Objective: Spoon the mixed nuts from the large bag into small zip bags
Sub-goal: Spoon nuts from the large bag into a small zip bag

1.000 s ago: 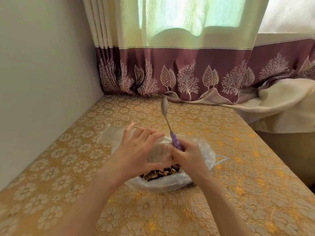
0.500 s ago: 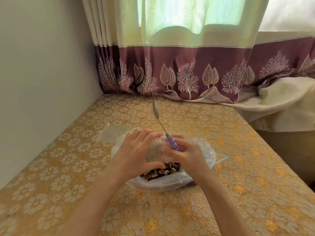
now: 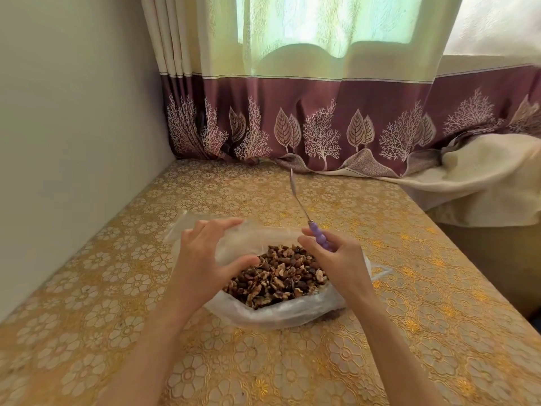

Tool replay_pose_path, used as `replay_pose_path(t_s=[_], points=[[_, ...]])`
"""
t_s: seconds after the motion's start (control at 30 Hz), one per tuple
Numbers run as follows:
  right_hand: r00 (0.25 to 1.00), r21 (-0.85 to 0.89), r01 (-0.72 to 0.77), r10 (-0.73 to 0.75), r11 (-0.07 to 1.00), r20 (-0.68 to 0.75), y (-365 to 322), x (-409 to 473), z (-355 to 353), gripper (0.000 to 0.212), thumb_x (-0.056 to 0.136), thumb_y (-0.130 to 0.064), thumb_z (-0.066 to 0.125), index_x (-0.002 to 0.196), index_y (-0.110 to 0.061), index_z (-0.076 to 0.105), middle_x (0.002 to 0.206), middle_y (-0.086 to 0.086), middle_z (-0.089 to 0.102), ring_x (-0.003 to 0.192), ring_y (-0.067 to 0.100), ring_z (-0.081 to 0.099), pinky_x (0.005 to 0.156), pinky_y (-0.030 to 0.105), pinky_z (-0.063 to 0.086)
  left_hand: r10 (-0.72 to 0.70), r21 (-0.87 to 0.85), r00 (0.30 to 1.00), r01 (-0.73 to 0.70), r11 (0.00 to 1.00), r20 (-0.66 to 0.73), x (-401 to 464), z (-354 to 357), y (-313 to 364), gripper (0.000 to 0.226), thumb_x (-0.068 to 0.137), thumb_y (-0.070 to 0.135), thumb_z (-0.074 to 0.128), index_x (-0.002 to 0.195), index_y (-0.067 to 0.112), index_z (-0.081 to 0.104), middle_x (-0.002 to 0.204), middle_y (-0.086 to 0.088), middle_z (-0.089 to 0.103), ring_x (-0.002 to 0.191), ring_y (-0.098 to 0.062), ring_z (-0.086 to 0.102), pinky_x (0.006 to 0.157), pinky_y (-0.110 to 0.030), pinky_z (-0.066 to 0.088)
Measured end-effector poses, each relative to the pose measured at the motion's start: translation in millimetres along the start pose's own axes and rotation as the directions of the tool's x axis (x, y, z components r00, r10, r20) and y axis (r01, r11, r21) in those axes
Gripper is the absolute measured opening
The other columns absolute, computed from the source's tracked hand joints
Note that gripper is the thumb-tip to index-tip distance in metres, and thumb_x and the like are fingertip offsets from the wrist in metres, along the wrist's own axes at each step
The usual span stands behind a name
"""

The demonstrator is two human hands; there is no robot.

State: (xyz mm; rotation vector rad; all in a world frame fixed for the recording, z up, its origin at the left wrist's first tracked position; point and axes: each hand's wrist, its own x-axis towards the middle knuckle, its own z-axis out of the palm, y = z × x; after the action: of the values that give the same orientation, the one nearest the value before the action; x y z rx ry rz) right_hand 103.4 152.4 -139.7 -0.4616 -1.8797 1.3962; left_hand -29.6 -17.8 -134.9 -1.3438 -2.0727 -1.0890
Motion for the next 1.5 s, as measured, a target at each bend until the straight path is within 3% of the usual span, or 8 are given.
replay_pose_path(t_s=[0.17,0.27,0.5,0.63,0.93,1.13,1.33,1.5], points=[[0.994,-0.064,-0.008,0.016,0.998,0.110,-2.4,3.3,-0.5,0.025,0.098,-0.014,0.048,0.079,-0.028,0.058,0.050,-0.016,0.045,0.051,0.015,0.032,0.048,0.029,0.024,-0.095,-0.108,0.995,0.091,0.990,-0.024,-4.1,0.1,1.5,0.058,0.065,0.055,0.064,0.116,0.032,0.049,0.106,0.031,0.044,0.093,0.019,0.035,0.086,-0.016,0.027],[0.988,-0.015,-0.024,0.026,1.000,0.152,-3.8,4.7,-4.1,0.024,0.097,-0.005,0.046,0.095,-0.021,0.063,0.055,-0.026,0.056,0.050,0.007,0.037,0.047,0.018,0.027,-0.152,-0.146,0.988,0.149,0.978,-0.008,-4.6,0.8,0.6,0.061,0.063,0.058,0.063,0.117,0.032,0.049,0.106,0.026,0.049,0.102,0.001,0.043,0.089,-0.015,0.028],[0.986,0.213,-0.100,0.125,0.972,-0.107,-0.9,11.3,-24.0,0.013,0.085,-0.013,0.067,0.091,-0.002,0.068,0.071,0.006,0.072,0.056,0.011,0.060,0.047,0.017,0.045,-0.221,-0.173,0.975,0.215,0.961,-0.018,-5.2,2.7,-5.4,0.062,0.064,0.057,0.063,0.119,0.033,0.048,0.108,0.019,0.051,0.106,-0.009,0.047,0.096,-0.030,0.034],[0.979,0.256,-0.058,0.105,0.965,-0.176,6.4,15.0,-26.8,0.030,0.093,-0.021,0.058,0.079,0.003,0.069,0.077,0.011,0.074,0.054,0.009,0.056,0.045,0.015,0.041,-0.213,-0.160,0.976,0.204,0.966,-0.036,-6.0,3.0,-6.7,0.062,0.065,0.058,0.062,0.119,0.030,0.050,0.107,0.021,0.051,0.104,-0.005,0.047,0.095,-0.028,0.032],[0.971,-0.098,0.044,-0.066,0.994,-0.231,12.1,15.5,-16.2,0.026,0.094,-0.025,0.055,0.078,-0.010,0.069,0.072,-0.002,0.072,0.051,0.001,0.055,0.050,0.016,0.045,-0.212,-0.138,0.977,0.205,0.969,-0.037,-5.8,4.8,-10.4,0.067,0.065,0.062,0.064,0.120,0.027,0.053,0.109,0.019,0.052,0.100,0.006,0.039,0.090,-0.006,0.022],[0.983,-0.111,0.003,-0.024,0.994,-0.185,13.7,20.1,-11.3,0.031,0.094,-0.025,0.055,0.080,0.001,0.064,0.071,0.001,0.073,0.053,0.011,0.057,0.054,0.029,0.048,-0.213,-0.121,0.976,0.206,0.971,-0.047,-5.2,2.7,-10.2,0.066,0.064,0.067,0.063,0.119,0.033,0.048,0.108,0.032,0.044,0.101,0.004,0.043,0.094,-0.029,0.031],[0.984,-0.016,-0.118,0.114,0.993,-0.139,17.1,22.8,-6.3,0.040,0.094,-0.028,0.056,0.061,-0.013,0.072,0.067,0.007,0.072,0.055,0.016,0.060,0.053,0.028,0.046,-0.210,-0.101,0.978,0.207,0.973,-0.010,-6.2,1.3,-12.5,0.070,0.062,0.061,0.062,0.122,0.027,0.053,0.107,0.036,0.039,0.102,0.031,0.027,0.087,-0.008,0.020],[0.959,0.102,-0.169,0.187,0.980,-0.215,18.4,26.1,-9.2,0.042,0.094,-0.027,0.056,0.059,-0.010,0.070,0.063,0.010,0.071,0.050,0.014,0.060,0.043,0.019,0.047,-0.223,-0.109,0.975,0.223,0.969,0.010,-6.5,2.1,-12.9,0.067,0.060,0.063,0.061,0.120,0.036,0.048,0.103,0.035,0.039,0.102,0.034,0.023,0.088,-0.031,0.024]])
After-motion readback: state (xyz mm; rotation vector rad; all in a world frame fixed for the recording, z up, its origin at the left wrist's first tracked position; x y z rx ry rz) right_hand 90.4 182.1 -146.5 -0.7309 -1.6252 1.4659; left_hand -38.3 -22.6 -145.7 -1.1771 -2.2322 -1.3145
